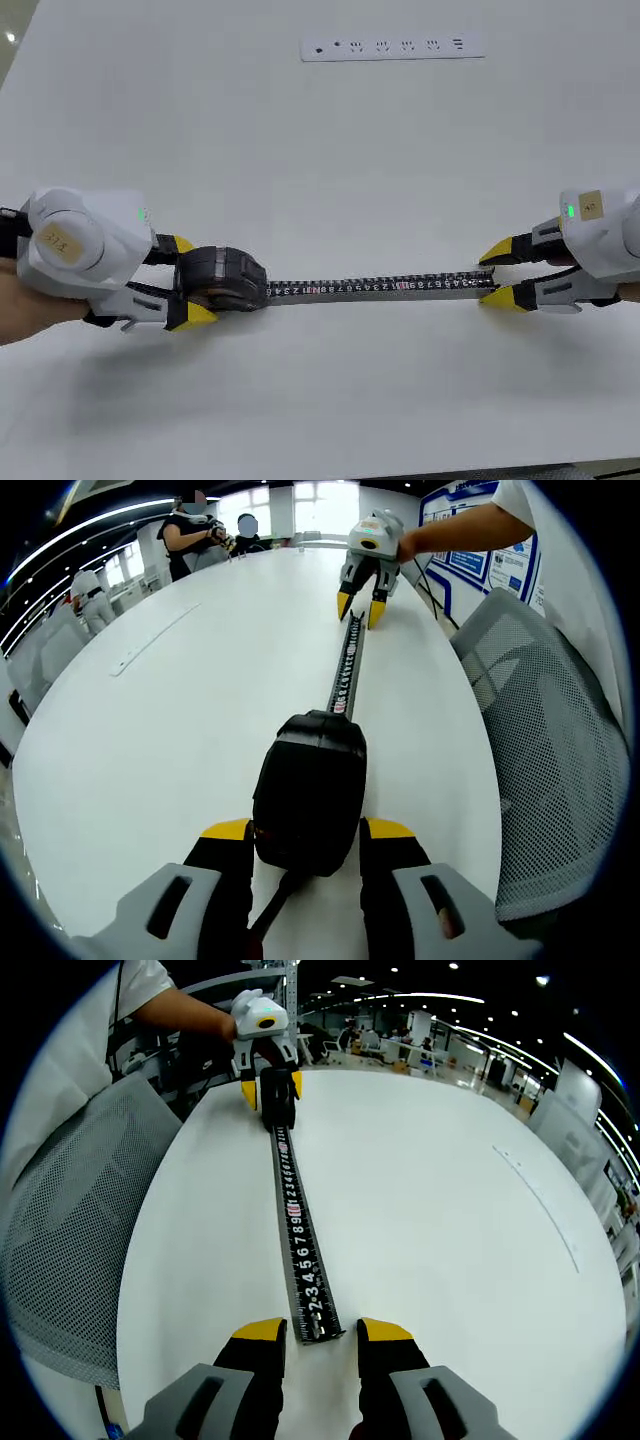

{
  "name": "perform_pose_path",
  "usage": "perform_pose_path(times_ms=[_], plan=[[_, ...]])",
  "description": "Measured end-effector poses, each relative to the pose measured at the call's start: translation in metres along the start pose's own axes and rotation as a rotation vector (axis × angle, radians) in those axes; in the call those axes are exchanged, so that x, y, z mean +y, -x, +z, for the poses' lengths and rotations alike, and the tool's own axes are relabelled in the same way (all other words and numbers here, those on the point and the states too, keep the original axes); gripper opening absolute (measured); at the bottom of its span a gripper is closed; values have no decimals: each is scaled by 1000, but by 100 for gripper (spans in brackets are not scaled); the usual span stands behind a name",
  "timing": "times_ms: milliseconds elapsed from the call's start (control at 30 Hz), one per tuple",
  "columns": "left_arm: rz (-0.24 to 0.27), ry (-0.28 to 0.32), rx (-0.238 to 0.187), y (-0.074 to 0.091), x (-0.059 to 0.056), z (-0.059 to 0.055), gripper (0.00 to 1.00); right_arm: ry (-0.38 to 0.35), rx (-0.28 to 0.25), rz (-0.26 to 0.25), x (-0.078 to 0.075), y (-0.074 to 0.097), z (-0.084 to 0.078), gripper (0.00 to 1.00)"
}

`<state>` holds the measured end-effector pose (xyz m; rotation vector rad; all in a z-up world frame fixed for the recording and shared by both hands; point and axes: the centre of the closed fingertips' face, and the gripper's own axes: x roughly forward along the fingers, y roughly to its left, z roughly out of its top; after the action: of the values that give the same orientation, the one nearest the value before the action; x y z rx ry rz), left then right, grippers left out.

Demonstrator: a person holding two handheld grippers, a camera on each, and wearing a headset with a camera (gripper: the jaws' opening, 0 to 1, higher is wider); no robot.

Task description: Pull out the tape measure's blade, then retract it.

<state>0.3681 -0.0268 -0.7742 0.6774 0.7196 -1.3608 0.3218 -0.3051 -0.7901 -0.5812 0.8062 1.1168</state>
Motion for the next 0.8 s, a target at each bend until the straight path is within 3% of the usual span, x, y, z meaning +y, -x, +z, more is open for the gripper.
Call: perform_pose_path(times_ms=[333,633,733,800], plan=[[22,13,-14,4,3,2,41,-38,-22,-37,-4,6,2,31],[86,98,-63,16,7,3,53,-120,-81,-81,-4,12,14,46],[130,156,-103,24,13,6,60,-138,-94,-97,-3,15,17,50],[127,182,-115,28,11,4,60,-158,-106,-103,-2,16,19,52]])
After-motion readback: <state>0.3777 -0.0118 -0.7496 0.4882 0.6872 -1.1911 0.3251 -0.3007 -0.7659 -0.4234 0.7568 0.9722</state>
